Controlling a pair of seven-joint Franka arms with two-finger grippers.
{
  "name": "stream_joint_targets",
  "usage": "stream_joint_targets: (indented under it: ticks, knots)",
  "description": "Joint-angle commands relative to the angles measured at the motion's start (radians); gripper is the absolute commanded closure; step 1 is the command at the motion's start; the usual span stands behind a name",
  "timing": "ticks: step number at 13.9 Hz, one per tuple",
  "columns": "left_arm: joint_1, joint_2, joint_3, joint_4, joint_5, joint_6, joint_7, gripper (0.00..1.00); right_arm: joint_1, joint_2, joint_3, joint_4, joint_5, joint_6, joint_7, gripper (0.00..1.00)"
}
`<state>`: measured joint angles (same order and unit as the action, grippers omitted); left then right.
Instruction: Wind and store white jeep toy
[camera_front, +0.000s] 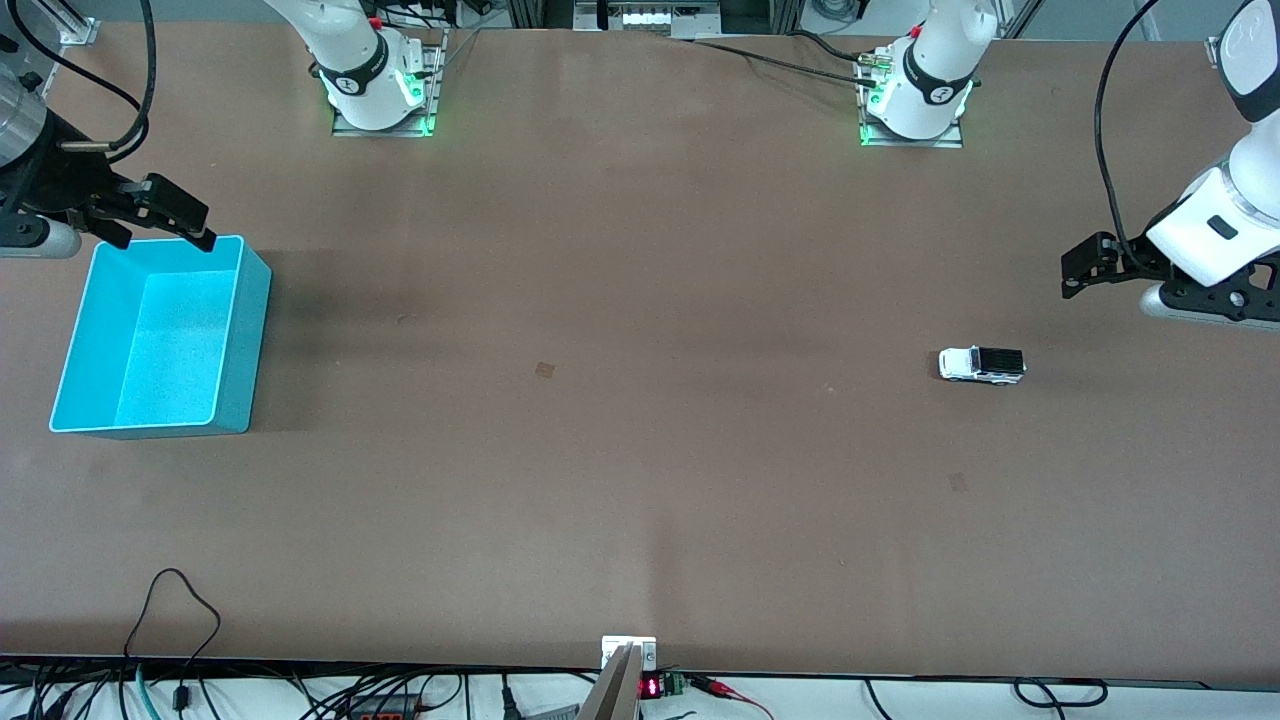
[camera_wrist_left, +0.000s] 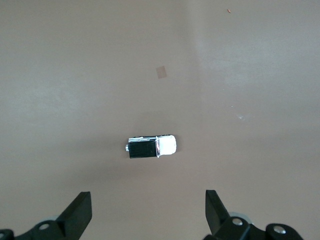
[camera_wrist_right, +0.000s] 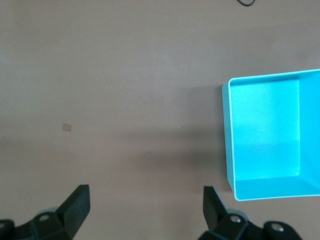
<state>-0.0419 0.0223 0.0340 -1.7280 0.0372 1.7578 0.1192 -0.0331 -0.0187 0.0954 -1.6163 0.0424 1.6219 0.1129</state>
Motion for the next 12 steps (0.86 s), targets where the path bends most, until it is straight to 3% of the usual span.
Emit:
stream_joint_targets:
  ticks: [1, 12]
  knots:
    - [0.0, 0.016, 0.006, 0.041, -0.02, -0.021, 0.007, 0.0, -0.002, 0.01, 0.001, 0.023, 0.016, -0.02, 0.01, 0.0]
    - [0.0, 0.038, 0.006, 0.051, -0.019, -0.023, -0.001, 0.0, -0.002, 0.01, 0.001, 0.023, 0.016, -0.02, 0.01, 0.0]
